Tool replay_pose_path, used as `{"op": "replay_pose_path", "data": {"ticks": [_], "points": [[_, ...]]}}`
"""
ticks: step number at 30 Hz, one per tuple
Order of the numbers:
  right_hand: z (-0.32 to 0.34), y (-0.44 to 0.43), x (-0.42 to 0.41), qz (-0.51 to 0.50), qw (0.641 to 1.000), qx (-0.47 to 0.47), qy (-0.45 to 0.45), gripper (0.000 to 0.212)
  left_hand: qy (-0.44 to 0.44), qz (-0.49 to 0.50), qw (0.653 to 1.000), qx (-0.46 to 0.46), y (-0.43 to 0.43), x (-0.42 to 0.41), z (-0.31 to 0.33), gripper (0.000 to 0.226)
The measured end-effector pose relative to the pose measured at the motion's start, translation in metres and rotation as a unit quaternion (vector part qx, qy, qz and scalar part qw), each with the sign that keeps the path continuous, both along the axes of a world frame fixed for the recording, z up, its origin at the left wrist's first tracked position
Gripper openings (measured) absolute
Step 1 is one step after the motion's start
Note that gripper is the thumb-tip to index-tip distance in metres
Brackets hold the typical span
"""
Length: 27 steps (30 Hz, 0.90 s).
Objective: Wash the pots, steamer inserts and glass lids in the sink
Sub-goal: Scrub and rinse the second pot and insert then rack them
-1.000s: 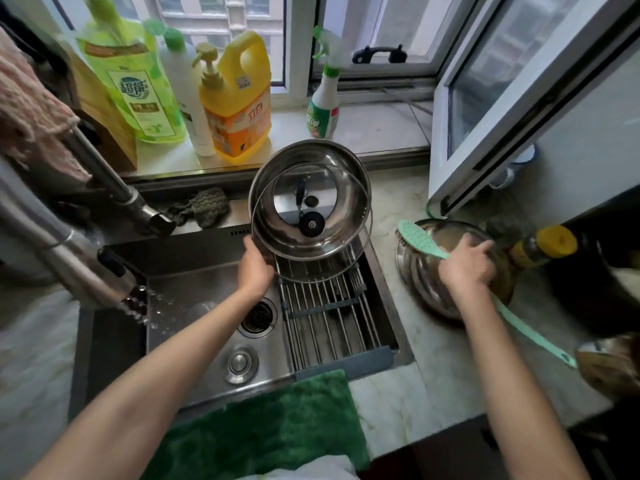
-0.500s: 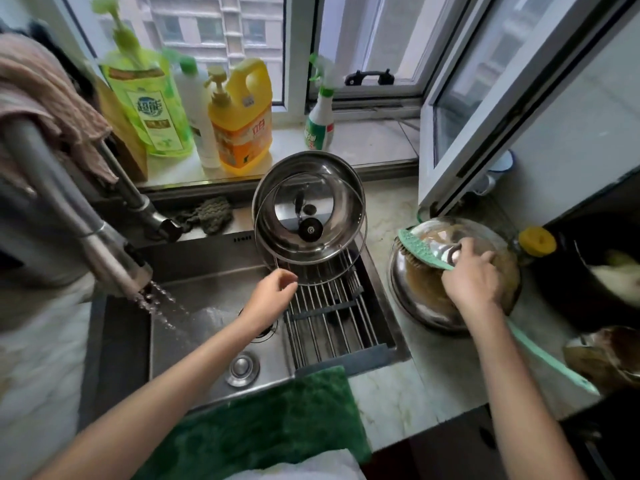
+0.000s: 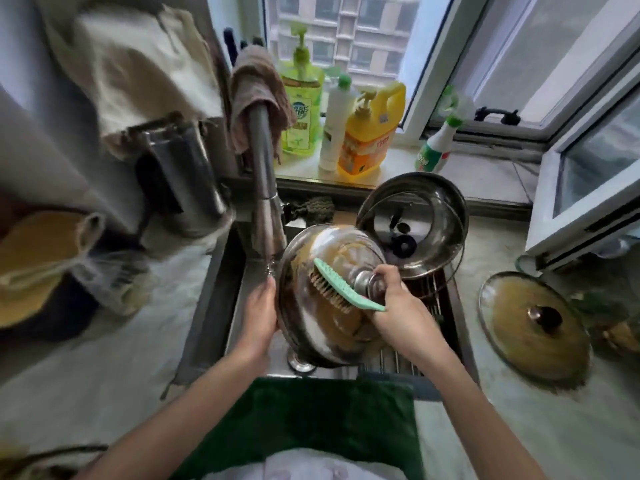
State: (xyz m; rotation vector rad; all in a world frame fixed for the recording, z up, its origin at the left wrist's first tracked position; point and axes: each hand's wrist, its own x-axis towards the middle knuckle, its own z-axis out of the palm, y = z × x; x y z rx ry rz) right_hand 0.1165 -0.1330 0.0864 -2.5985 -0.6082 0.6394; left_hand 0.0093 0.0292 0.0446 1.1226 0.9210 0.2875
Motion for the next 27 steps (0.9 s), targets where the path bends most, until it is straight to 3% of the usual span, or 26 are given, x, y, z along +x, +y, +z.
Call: {"op": "replay_pose_path", "data": {"ticks": [8, 11, 14, 19, 23, 25, 27], "points": [[-0.048, 0.036, -0.011, 0.031, 0.996, 0.078, 0.036, 0.06, 0.003, 0.058, 0.998, -0.011, 0.034, -0.011, -0.024, 0.036], [-0.056, 0.039, 0.003, -0.01, 0.99, 0.116, 0.082, 0.05, 0.069, 0.021, 0.995, 0.076, 0.045, -0.007, -0.037, 0.034], [-0.06, 0.05, 0.013, -0.02, 0.981, 0.148, 0.124, 0.059, 0.11, -0.037, 0.982, 0.147, 0.059, -0.002, -0.049, 0.03], [-0.067, 0.084, 0.0, 0.04, 0.989, 0.141, -0.009, 0.04, 0.117, -0.113, 0.967, 0.197, 0.075, -0.004, -0.06, 0.02], [-0.091, 0.097, -0.028, 0.224, 0.95, 0.115, -0.183, 0.038, 0.094, -0.106, 0.973, 0.183, 0.084, -0.014, -0.063, 0.018], [-0.091, 0.106, -0.014, 0.176, 0.963, 0.085, -0.187, 0.038, 0.098, -0.103, 0.972, 0.188, 0.087, -0.021, -0.068, 0.022], [-0.089, 0.115, -0.005, 0.069, 0.987, 0.088, -0.115, 0.038, 0.108, -0.098, 0.969, 0.201, 0.089, -0.024, -0.072, 0.027]]}}
